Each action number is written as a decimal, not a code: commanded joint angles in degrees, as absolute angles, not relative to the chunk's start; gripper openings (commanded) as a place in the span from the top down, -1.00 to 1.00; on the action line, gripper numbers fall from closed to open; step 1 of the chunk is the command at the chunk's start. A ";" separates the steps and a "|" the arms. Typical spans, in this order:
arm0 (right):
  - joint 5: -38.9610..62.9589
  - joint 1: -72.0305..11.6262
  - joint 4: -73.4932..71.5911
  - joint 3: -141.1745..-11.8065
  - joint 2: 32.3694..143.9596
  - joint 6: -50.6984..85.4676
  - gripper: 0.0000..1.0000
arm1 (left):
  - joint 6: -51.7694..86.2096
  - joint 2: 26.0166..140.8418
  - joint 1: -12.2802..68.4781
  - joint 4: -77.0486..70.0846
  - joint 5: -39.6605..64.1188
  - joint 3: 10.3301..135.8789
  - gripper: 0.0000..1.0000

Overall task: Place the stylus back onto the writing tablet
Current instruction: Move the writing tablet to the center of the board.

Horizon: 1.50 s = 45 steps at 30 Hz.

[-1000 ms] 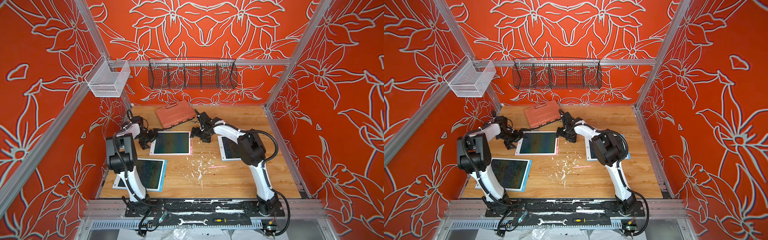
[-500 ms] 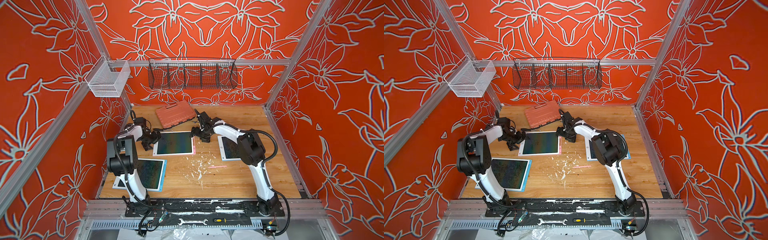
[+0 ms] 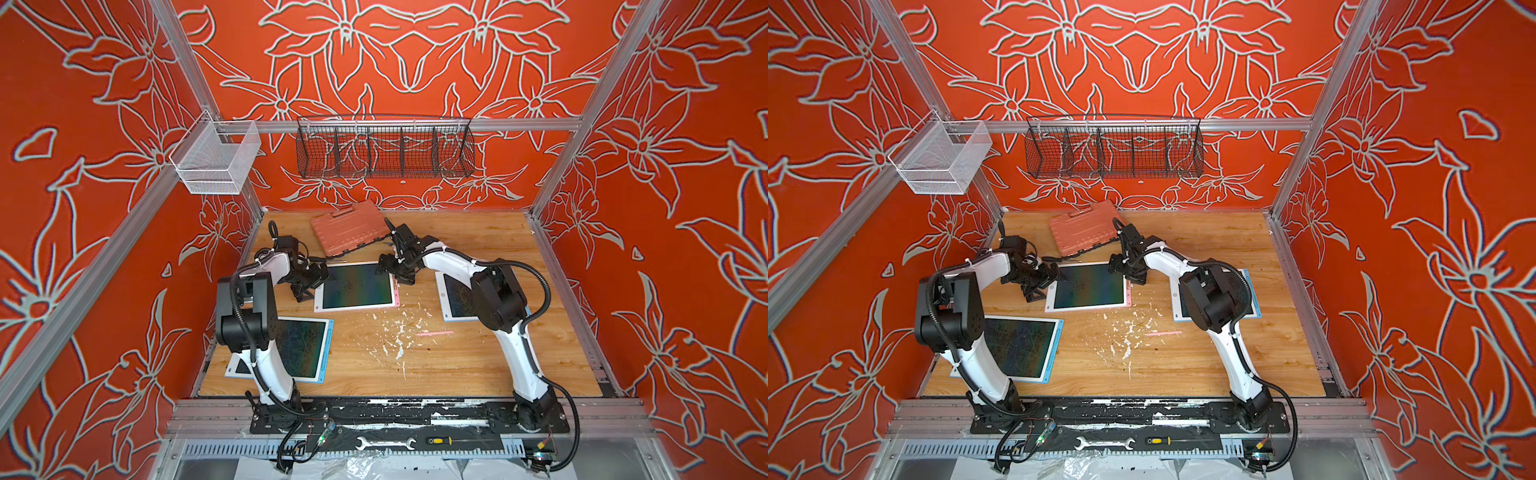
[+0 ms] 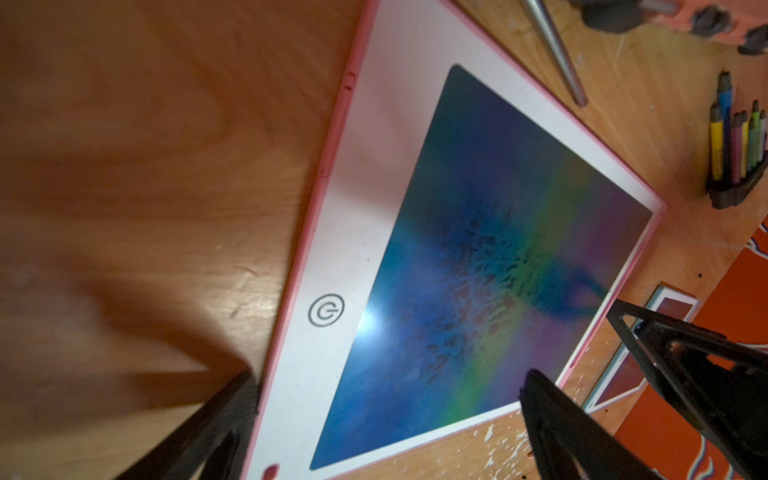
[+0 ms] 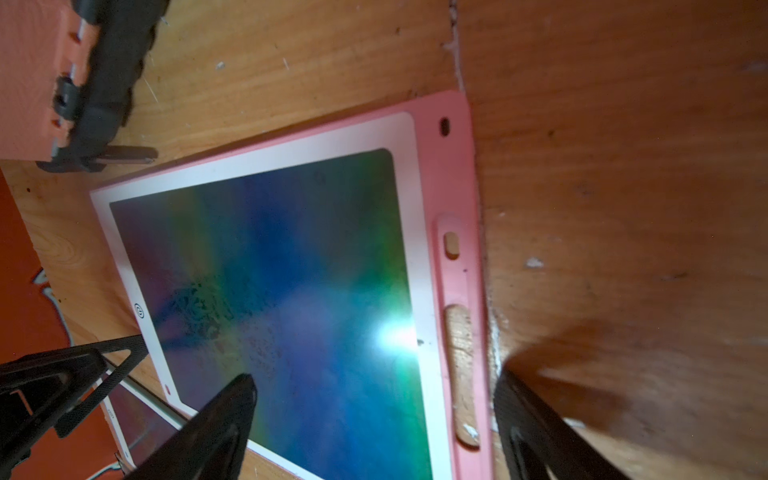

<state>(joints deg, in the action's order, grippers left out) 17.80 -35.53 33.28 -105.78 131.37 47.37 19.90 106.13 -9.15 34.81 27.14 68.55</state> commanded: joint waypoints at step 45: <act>8.99 -39.57 40.25 -92.70 124.91 49.58 -0.66 | 19.30 104.99 -2.75 37.86 31.04 62.82 -0.95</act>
